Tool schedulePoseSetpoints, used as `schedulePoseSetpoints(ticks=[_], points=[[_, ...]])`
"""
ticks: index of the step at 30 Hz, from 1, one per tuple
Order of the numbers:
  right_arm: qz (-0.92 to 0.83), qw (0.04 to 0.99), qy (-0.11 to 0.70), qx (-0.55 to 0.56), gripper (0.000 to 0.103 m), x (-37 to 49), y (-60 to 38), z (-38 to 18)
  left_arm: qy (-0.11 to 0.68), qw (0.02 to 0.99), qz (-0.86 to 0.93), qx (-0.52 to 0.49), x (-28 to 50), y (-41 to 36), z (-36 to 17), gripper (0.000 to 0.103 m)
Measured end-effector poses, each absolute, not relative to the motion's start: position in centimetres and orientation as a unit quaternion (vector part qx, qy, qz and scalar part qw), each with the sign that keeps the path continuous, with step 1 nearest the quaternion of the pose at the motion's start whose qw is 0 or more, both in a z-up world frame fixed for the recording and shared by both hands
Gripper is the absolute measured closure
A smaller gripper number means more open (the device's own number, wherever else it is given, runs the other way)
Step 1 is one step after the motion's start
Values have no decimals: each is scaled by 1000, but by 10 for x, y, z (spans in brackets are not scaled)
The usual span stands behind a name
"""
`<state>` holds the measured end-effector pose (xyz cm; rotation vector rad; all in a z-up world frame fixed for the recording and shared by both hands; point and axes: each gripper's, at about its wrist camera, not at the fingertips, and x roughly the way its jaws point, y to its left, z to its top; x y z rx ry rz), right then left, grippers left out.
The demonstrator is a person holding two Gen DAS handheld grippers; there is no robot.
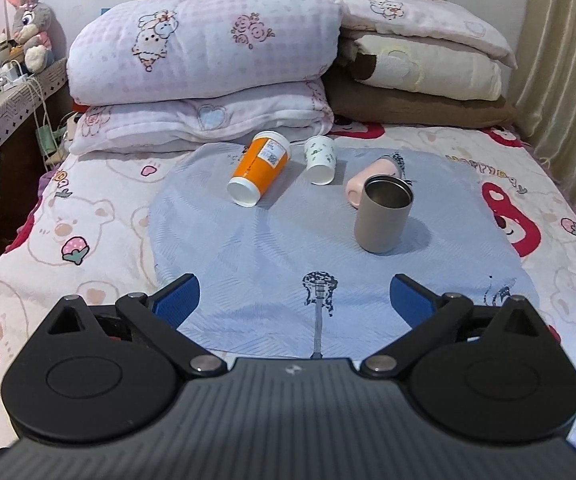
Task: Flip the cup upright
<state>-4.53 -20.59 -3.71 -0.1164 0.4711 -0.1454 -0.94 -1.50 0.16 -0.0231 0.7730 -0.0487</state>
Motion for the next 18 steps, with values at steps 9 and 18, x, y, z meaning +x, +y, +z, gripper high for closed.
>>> schedulePoseSetpoints(ticks=[9, 18], points=[[-73, 966, 241, -57, 0, -40, -207, -39, 385, 923, -5, -5, -7, -12, -2, 0], [-73, 966, 242, -58, 0, -40, -209, -40, 389, 921, 0, 1, -7, -11, -4, 0]])
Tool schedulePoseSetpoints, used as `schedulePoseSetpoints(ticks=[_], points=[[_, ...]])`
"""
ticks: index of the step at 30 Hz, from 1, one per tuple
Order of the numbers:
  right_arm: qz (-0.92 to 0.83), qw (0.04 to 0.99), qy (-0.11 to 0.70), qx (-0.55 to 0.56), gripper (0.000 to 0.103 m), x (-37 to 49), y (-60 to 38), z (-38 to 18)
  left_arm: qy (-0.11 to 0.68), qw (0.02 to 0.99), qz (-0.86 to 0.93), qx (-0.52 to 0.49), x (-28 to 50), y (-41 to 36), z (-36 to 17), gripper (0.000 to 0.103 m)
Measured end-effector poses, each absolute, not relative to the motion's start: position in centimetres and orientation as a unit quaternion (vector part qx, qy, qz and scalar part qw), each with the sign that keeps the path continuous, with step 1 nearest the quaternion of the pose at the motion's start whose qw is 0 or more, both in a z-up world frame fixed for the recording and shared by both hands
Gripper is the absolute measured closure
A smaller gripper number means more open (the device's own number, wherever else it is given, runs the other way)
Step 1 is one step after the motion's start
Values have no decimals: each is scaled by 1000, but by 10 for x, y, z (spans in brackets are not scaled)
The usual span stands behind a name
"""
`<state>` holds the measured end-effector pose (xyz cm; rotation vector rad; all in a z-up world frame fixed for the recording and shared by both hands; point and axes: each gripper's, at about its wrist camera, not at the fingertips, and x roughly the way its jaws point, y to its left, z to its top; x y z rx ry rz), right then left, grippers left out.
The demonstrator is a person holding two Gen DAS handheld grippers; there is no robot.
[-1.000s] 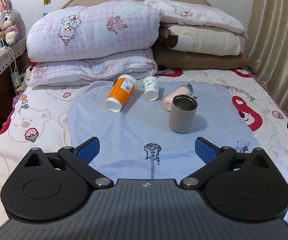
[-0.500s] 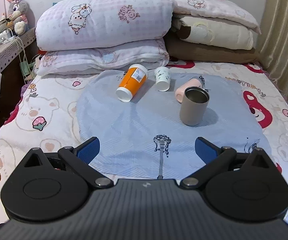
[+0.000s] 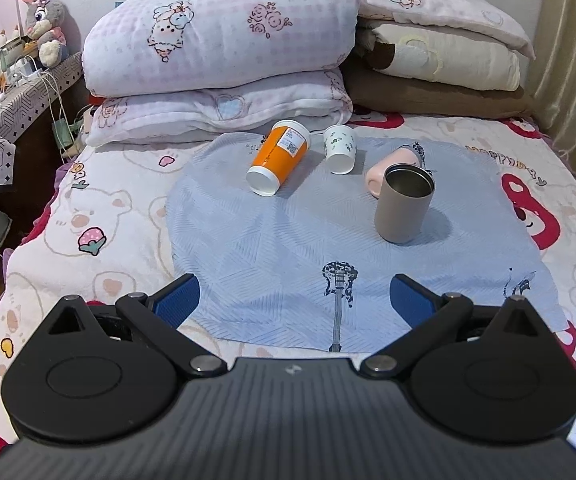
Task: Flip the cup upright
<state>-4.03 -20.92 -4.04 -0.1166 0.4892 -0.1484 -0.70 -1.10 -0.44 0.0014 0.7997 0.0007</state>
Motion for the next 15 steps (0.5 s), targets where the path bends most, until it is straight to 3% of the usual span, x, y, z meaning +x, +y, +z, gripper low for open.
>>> schedulePoseSetpoints(ticks=[15], points=[[-77, 965, 244, -53, 0, -42, -212, -45, 386, 922, 1, 11, -14, -11, -1, 0]])
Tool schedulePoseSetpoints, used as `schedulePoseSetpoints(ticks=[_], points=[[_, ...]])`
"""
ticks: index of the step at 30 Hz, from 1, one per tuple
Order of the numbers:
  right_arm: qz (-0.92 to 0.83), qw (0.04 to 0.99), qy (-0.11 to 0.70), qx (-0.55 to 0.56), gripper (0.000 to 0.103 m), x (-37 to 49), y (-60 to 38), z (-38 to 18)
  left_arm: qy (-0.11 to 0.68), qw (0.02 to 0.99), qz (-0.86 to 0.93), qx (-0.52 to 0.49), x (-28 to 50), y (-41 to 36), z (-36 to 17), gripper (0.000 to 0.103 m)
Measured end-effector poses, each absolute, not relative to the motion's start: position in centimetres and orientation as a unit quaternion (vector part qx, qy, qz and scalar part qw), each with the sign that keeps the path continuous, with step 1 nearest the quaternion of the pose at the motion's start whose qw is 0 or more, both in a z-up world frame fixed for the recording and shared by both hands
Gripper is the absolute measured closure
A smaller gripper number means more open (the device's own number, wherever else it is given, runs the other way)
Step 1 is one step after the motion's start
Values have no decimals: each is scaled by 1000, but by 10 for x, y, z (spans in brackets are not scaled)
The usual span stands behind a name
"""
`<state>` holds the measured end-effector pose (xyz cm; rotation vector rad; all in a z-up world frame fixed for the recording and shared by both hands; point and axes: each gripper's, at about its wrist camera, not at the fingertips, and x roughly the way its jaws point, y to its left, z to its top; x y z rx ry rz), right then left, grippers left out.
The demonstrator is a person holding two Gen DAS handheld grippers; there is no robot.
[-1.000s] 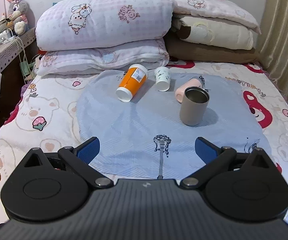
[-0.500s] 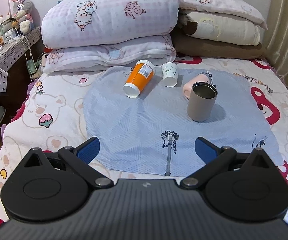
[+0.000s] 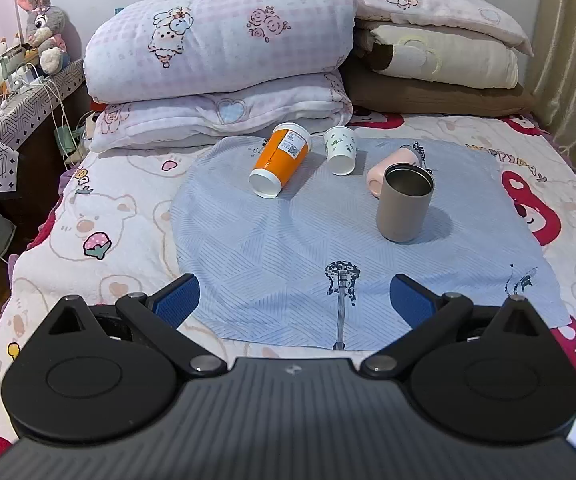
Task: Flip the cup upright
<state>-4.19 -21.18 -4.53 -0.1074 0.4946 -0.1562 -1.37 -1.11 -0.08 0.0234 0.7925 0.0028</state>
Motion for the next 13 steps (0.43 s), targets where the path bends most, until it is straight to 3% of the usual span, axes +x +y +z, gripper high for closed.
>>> schedulePoseSetpoints(ticks=[13], points=[[-81, 964, 247, -57, 0, -44, -210, -44, 391, 920, 7, 14, -12, -9, 0, 0]])
